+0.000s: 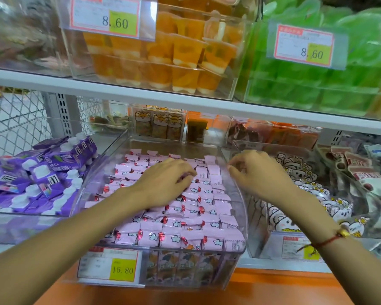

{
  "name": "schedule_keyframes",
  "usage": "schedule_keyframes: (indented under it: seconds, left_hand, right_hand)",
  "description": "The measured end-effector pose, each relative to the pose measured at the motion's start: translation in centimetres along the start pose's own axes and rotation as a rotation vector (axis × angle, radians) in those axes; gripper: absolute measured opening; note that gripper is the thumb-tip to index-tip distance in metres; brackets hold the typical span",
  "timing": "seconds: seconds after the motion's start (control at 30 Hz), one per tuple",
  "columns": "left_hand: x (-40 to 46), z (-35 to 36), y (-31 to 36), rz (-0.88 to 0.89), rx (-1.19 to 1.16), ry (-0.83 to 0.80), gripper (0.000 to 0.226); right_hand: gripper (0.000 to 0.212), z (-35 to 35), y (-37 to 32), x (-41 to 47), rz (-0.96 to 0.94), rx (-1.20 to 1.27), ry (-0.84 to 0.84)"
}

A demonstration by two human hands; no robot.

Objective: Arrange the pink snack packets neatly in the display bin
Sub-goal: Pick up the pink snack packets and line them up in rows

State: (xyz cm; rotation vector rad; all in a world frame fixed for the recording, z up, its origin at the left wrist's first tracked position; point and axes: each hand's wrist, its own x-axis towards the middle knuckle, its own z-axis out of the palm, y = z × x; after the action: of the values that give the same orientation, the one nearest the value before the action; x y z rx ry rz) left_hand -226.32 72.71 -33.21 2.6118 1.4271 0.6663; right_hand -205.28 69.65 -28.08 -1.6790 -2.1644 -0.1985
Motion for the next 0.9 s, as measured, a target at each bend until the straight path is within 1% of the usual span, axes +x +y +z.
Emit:
schedule_keyframes:
  seconds: [0.07, 0.1, 0.17, 0.23, 0.27, 0.33, 0.4, 0.43, 0.5, 0.57, 0.73, 0.83, 0.9]
  left_hand:
    - [-0.4, 0.0, -0.4, 0.002, 0.015, -0.006, 0.034]
    - [-0.4, -0.1, -0.5, 0.006, 0.035, -0.027, 0.035]
    - [-0.4, -0.1, -0.5, 0.021, 0.078, -0.065, 0.037]
    - [-0.5, 0.0, -0.5, 0.036, 0.108, -0.072, 0.039]
    - [-0.5, 0.0, -0.5, 0.042, 0.119, -0.065, 0.039]
    - [-0.6, 0.1, -0.5, 0.05, 0.133, -0.041, 0.038]
    - [-0.6, 0.1, -0.5, 0.063, 0.138, -0.03, 0.038]
    - [-0.6, 0.1, -0.4, 0.072, 0.14, -0.033, 0.038]
    - [-0.6, 0.1, -0.4, 0.085, 0.152, -0.057, 0.04]
    - [-0.5, 0.0, -0.4, 0.079, 0.165, -0.089, 0.041]
    - [0.1, -0.2, -0.4, 0.038, 0.184, -0.18, 0.042]
    - [0.2, 0.0, -0.2, 0.026, 0.187, -0.201, 0.042]
    - [0.1, 0.0, -0.1, 0.023, 0.184, -0.195, 0.042]
  right_hand:
    - [0.02, 0.3, -0.6, 1.3, -0.055, -0.029, 0.054]
    - [0.021, 0.6, -1.0, 2.1, -0.1, -0.019, 0.04]
    - [0.023, 1.6, -1.8, 3.6, -0.164, -0.021, -0.085]
    - [0.022, 2.9, -2.4, 5.0, -0.172, -0.123, -0.252]
    - [0.018, 3.4, -2.6, 5.5, -0.168, -0.189, -0.32]
    - [0.01, 3.9, -2.8, 6.0, -0.168, -0.253, -0.376]
    - [0.008, 4.1, -2.7, 6.2, -0.162, -0.235, -0.339]
    - [0.01, 4.1, -2.6, 6.1, -0.148, -0.204, -0.305]
    - [0.009, 3.9, -2.3, 6.0, -0.112, -0.118, -0.27]
    - [0.008, 3.9, -2.3, 5.8, -0.118, -0.078, -0.262]
    - [0.009, 4.2, -2.3, 5.4, -0.275, -0.163, -0.172]
    - [0.009, 4.3, -2.0, 5.6, -0.3, -0.198, -0.152]
    - [0.009, 4.5, -1.9, 5.7, -0.289, -0.172, -0.131]
